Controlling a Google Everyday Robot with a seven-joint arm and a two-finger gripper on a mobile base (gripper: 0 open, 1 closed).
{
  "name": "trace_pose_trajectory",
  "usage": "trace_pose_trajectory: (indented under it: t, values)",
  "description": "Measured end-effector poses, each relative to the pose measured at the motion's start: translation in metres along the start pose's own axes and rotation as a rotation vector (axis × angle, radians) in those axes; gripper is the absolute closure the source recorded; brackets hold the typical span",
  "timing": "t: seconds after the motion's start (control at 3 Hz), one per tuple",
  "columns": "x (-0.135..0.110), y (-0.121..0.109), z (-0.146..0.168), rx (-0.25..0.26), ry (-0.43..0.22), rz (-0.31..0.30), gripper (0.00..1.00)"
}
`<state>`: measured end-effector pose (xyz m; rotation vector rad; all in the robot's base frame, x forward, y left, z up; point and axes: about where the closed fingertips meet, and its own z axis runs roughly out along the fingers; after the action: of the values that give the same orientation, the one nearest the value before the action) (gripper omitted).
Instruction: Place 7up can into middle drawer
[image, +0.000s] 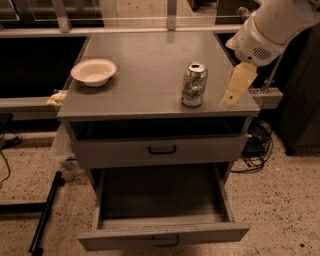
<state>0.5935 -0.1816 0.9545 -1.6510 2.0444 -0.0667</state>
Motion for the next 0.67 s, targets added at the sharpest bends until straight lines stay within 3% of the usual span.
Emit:
trace_pose_trajectory:
  t: [0.67]
  values:
    - [-0.025, -0.044, 0.044, -0.02, -0.114, 0.043, 0.0]
